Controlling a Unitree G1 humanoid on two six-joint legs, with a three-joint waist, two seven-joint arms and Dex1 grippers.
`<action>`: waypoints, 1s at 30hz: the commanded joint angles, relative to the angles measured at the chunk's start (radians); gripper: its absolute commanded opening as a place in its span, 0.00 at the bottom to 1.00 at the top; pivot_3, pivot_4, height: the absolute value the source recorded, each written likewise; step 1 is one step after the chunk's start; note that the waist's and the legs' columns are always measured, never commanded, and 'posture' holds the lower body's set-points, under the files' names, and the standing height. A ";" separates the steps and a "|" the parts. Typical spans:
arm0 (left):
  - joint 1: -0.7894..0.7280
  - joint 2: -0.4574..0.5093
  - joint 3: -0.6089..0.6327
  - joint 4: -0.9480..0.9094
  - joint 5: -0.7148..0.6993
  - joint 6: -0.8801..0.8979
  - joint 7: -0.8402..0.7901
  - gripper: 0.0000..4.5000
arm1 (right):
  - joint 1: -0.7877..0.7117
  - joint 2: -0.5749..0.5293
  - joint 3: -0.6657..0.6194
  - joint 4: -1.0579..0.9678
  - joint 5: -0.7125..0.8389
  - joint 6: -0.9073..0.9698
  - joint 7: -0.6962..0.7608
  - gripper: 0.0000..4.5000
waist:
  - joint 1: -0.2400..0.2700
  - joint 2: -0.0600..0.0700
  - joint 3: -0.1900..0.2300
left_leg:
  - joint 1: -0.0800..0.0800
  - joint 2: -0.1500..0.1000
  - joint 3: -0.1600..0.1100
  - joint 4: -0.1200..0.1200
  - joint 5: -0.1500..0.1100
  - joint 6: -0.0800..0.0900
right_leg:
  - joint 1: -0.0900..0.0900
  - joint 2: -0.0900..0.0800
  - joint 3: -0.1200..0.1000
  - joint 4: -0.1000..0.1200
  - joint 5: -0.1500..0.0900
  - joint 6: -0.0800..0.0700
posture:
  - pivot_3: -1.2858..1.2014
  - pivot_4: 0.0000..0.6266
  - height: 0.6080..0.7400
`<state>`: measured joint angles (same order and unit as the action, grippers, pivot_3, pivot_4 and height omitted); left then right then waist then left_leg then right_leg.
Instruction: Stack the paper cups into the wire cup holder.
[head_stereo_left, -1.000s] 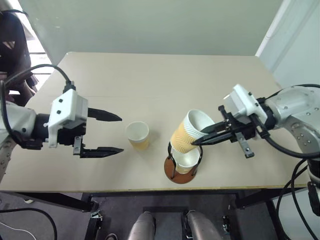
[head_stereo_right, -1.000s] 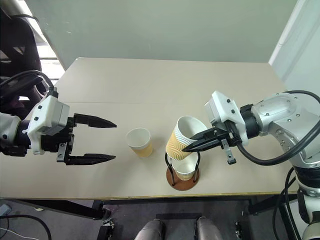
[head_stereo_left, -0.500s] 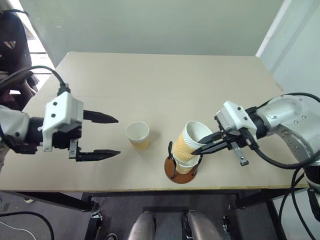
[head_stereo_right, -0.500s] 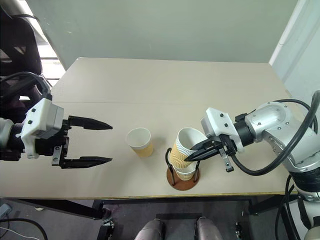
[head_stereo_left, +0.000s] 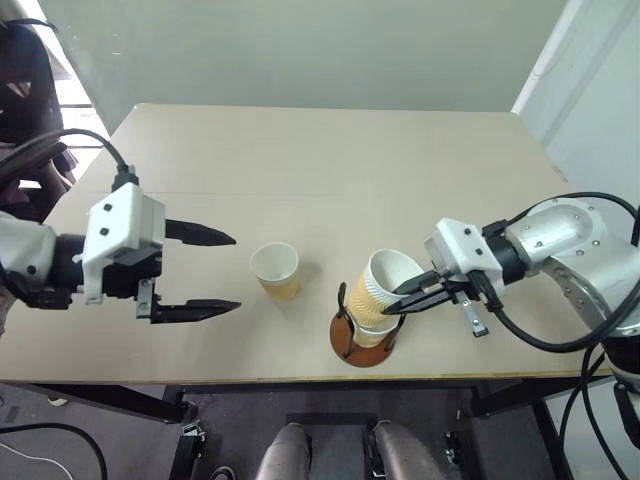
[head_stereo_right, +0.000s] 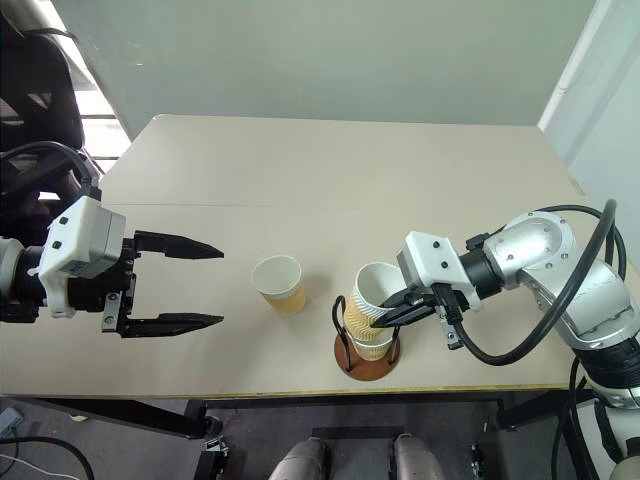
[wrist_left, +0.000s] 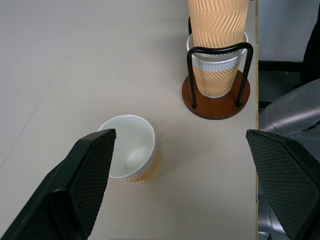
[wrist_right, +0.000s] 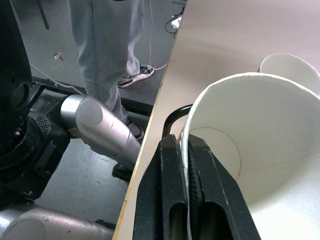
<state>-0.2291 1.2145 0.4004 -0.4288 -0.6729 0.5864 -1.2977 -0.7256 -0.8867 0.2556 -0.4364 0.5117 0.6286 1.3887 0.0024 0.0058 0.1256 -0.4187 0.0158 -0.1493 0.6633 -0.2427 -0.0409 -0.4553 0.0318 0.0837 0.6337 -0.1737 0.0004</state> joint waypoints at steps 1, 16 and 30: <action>-0.009 0.013 0.024 -0.008 -0.005 -0.004 0.006 1.00 | -0.003 -0.008 -0.005 -0.010 -0.008 -0.012 0.009 0.26 | 0.000 0.000 0.000 | 0.000 0.000 0.000 0.000 0.000 0.000 | 0.000 0.000 0.000 0.000 0.000 0.000 | 0.52 0.24 1.00; -0.020 0.011 0.011 0.001 0.000 -0.010 0.010 1.00 | -0.019 0.001 -0.014 -0.020 -0.004 -0.015 0.012 0.99 | 0.000 0.000 0.000 | 0.000 0.000 0.000 0.000 0.000 0.000 | 0.000 0.000 0.000 0.000 0.000 0.000 | 0.52 0.24 1.00; -0.035 0.013 -0.012 0.010 0.003 -0.019 0.011 1.00 | -0.135 0.106 0.008 -0.004 -0.058 -0.079 -0.021 0.99 | 0.000 0.000 0.000 | 0.000 0.001 0.000 0.000 0.000 0.000 | 0.000 0.000 0.000 0.000 0.000 0.000 | 0.52 0.24 1.00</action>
<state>-0.2446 1.2145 0.3787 -0.4155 -0.6703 0.5835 -1.2851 -0.8409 -0.7822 0.2672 -0.4366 0.4642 0.5666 1.3744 0.0025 0.0058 0.1256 -0.4186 0.0164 -0.1495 0.6632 -0.2427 -0.0410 -0.4556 0.0322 0.0836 0.6337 -0.1736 0.0002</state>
